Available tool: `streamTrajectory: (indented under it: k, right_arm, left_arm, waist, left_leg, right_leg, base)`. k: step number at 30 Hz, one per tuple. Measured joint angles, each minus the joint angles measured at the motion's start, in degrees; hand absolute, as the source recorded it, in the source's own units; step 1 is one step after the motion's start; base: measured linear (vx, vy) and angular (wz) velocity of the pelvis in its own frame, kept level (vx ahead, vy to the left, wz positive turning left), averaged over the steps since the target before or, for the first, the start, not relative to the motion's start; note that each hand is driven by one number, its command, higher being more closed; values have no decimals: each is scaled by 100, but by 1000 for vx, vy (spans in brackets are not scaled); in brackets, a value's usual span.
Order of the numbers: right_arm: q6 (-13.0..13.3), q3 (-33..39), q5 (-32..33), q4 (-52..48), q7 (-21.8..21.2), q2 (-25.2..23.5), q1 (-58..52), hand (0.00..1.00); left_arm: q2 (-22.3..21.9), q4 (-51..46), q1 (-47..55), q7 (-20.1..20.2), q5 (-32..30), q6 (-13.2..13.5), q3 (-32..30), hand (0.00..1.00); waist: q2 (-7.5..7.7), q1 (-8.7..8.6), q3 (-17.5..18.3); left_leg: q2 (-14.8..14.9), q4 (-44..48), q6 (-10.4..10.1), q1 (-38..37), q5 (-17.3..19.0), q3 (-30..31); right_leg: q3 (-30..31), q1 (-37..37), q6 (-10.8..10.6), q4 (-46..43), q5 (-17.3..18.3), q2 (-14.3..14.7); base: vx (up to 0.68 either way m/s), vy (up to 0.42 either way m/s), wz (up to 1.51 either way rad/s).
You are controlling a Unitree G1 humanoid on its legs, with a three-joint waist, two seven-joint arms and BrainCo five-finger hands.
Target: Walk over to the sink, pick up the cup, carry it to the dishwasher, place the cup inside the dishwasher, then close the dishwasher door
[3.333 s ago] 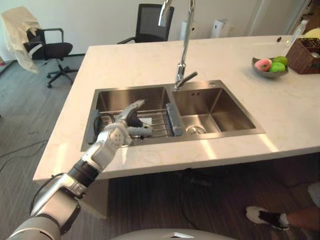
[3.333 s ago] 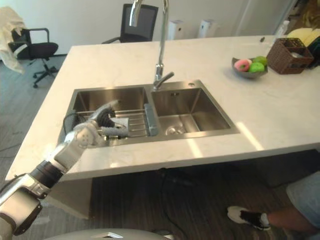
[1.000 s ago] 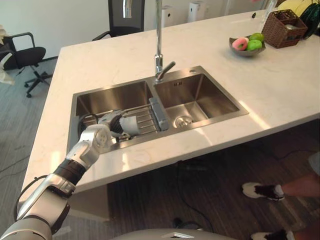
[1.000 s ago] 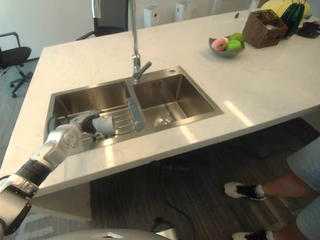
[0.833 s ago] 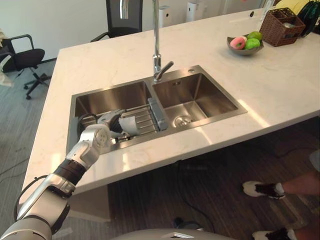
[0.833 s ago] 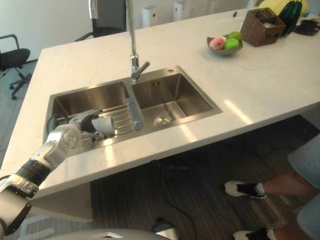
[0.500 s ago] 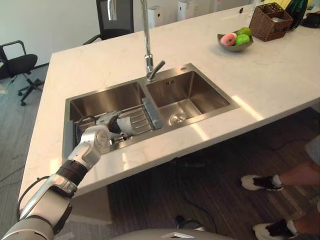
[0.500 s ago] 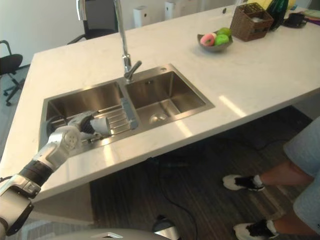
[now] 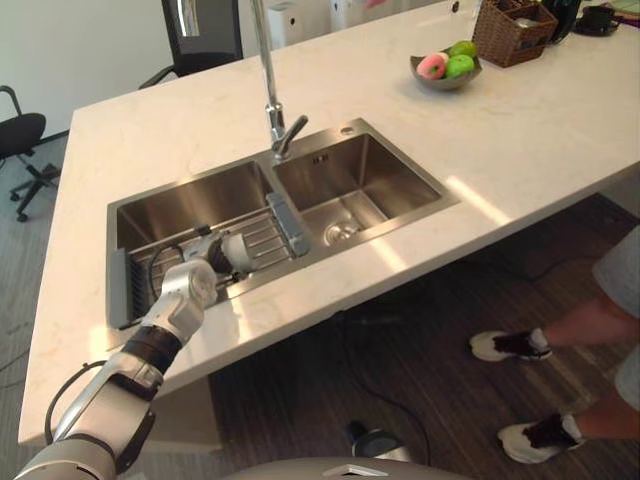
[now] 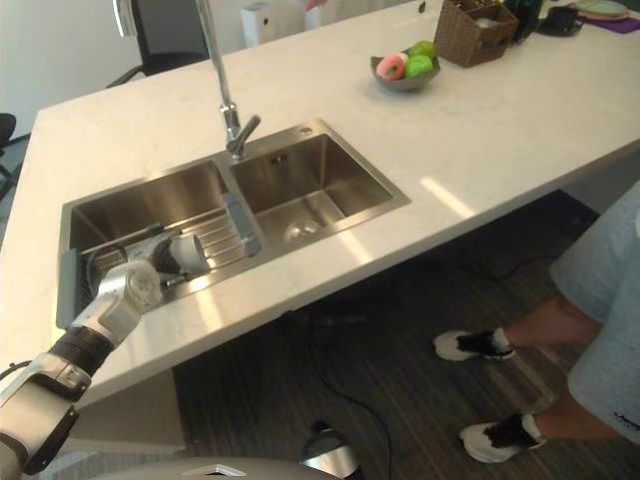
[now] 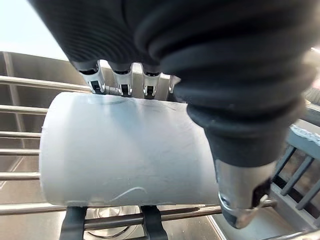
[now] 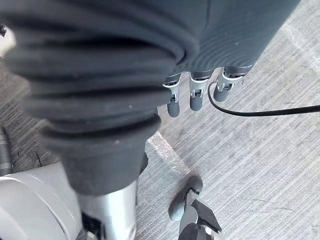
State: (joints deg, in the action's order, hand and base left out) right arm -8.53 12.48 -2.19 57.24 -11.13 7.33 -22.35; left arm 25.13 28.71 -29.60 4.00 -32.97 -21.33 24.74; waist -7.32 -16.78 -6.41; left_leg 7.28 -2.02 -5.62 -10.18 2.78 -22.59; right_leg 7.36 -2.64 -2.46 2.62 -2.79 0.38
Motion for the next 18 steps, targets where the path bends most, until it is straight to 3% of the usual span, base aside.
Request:
streamTrajectory:
  k: [12, 16, 17, 18]
  right_arm:
    - [10, 35, -50, -5, -9, -3, -4, 0]
    - [-16, 30, -51, -13, -18, -4, -4, 0]
    - [-22, 26, -53, -12, -19, -4, -4, 0]
    - [-33, 12, -53, -18, -21, -2, -3, 0]
  left_arm:
    - [-168, 367, 68, 24, -669, -238, -225, 0]
    - [-263, 386, 103, 217, -812, -377, -232, 0]
    - [-277, 385, 102, 227, -868, -392, -234, 100]
    - [-277, 385, 100, 327, -1001, -398, -237, 100]
  waist:
    - [33, -30, -54]
    - [49, -34, -102]
    - [50, -32, -102]
    - [55, -33, -104]
  left_leg:
    - [50, 89, -16, -32, 39, -78]
    - [51, 87, -17, -63, 43, -76]
    - [50, 86, -17, -64, 43, -74]
    - [51, 85, -17, -64, 43, -72]
  right_leg:
    - [72, -15, 9, -38, 4, 35]
    - [70, -46, 11, -37, 6, 36]
    - [67, -47, 11, -37, 6, 36]
    - [63, -48, 11, -36, 6, 36]
  base:
    - [-10, -6, -2]
    - [0, 0, 0]
    - [0, 0, 0]
    - [0, 0, 0]
